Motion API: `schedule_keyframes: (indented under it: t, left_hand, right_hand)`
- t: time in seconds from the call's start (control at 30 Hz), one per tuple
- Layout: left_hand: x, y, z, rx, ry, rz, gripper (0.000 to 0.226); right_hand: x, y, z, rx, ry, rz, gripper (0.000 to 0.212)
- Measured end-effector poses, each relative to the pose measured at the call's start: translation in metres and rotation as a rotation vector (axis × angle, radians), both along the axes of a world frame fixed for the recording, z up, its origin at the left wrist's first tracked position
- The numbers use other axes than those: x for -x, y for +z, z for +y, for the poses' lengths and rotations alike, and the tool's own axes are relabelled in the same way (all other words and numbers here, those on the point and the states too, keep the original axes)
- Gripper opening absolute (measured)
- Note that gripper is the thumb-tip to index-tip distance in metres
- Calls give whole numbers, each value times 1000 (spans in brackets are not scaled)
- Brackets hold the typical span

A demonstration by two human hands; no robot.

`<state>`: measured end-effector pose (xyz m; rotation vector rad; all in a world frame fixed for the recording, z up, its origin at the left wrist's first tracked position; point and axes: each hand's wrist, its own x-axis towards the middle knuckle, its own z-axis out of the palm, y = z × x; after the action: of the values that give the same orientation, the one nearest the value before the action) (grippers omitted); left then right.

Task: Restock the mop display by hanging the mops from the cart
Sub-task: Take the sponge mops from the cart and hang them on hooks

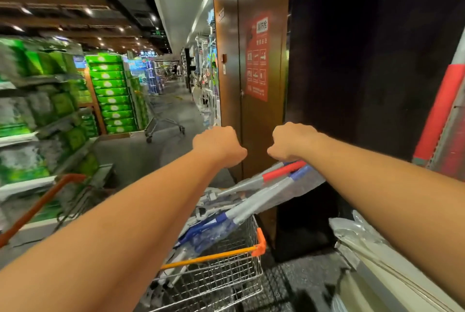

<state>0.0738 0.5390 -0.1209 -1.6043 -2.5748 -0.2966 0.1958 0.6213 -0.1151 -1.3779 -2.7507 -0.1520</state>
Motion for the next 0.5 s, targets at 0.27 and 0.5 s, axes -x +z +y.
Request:
schedule_keyframes:
  t: [0.27,0.5]
  left_hand:
    - [28,-53,-14,31,198,-2,22]
    - [80,-91,-31,27,298,24,30]
  right_hand:
    - [52,-40,2,97,186,-61,34]
    - [113,-73,3,145,268,-90,25]
